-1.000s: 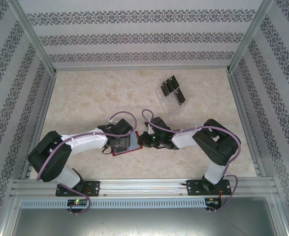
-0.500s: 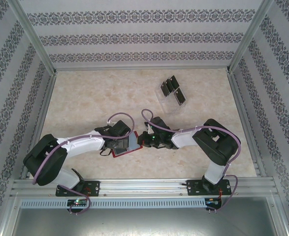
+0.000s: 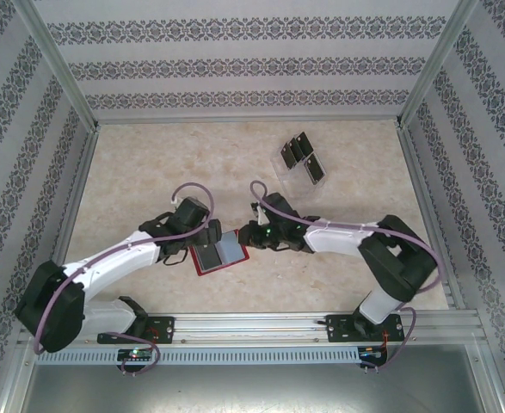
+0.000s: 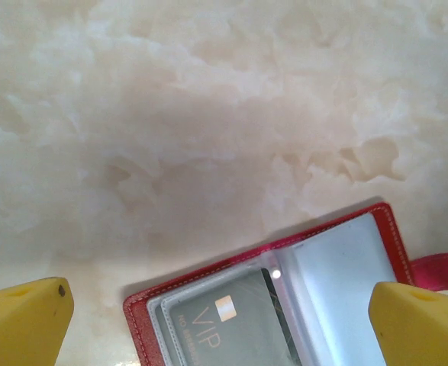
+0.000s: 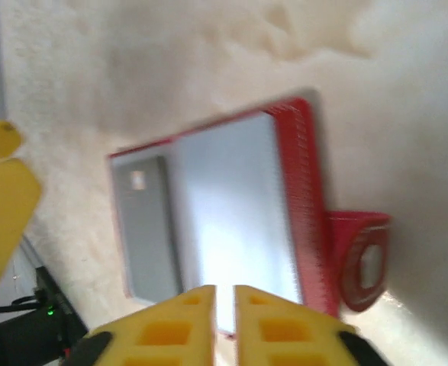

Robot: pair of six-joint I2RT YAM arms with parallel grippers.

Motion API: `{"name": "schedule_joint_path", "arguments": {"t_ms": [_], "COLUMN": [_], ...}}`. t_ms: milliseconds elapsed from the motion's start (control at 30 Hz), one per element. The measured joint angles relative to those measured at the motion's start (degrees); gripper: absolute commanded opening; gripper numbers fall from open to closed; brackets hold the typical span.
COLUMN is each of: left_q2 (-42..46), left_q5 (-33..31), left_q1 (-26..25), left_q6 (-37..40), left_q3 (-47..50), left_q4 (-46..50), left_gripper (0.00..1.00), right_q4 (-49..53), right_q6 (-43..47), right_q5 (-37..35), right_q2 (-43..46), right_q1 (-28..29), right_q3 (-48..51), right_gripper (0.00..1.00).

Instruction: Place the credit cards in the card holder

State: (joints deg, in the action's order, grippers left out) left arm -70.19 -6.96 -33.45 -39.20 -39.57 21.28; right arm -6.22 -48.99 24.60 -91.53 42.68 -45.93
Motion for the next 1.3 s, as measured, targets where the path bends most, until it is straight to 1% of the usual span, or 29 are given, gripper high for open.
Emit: {"name": "schedule_joint_path", "arguments": {"t_ms": [100,200,333,500,600,667,833,900,1033,1300], "left_q2": [3.8,7.5,11.0,12.4,12.4,12.3,10.7,9.9,7.8,2.4], "left_q5": [2.5,5.1,8.0,10.8,12.2,13.0,14.5,15.0,16.2,18.5], "left_q1": [2.4,4.5,6.2,6.8,7.1,7.3,7.3,7.3,7.3,7.3], "left_q6": [0.0,0.0,-0.1,-0.5,-1.0,-1.4,-1.7,-1.8,-1.8,-2.1], "left_q3": [3.0,6.3,9.9,12.0,13.1,13.7,14.6,14.6,15.1,15.6], "left_q4": [-1.1,-2.0,-3.1,-5.1,-7.0,-8.0,-10.1,-10.9,-13.2,-18.1], "left_gripper": [1.0,1.0,1.0,1.0,1.0,1.0,1.0,1.0,1.0,1.0], "right_q4": [4.9,10.0,16.4,21.0,22.2,22.5,22.6,22.7,22.6,22.1], "right_q6": [2.9,6.4,11.2,14.8,15.9,16.5,18.0,18.1,17.9,17.9], "right_q5": [-1.7,-4.7,-8.4,-10.4,-11.3,-11.8,-12.8,-13.3,-13.7,-13.7], "right_q2": [4.9,7.6,6.5,0.8,-2.4,-4.1,-6.9,-7.5,-7.6,-7.6], "right_q1": [-1.2,-1.9,-2.1,-2.0,-1.6,-1.1,-0.8,-0.8,-0.9,-0.9], "right_q3": [-3.6,-6.8,-9.3,-10.6,-11.3,-11.9,-12.9,-12.9,-12.9,-12.0], "right_gripper": [0.42,0.5,0.51,0.5,0.46,0.41,0.1,0.04,0.0,0.0]}}
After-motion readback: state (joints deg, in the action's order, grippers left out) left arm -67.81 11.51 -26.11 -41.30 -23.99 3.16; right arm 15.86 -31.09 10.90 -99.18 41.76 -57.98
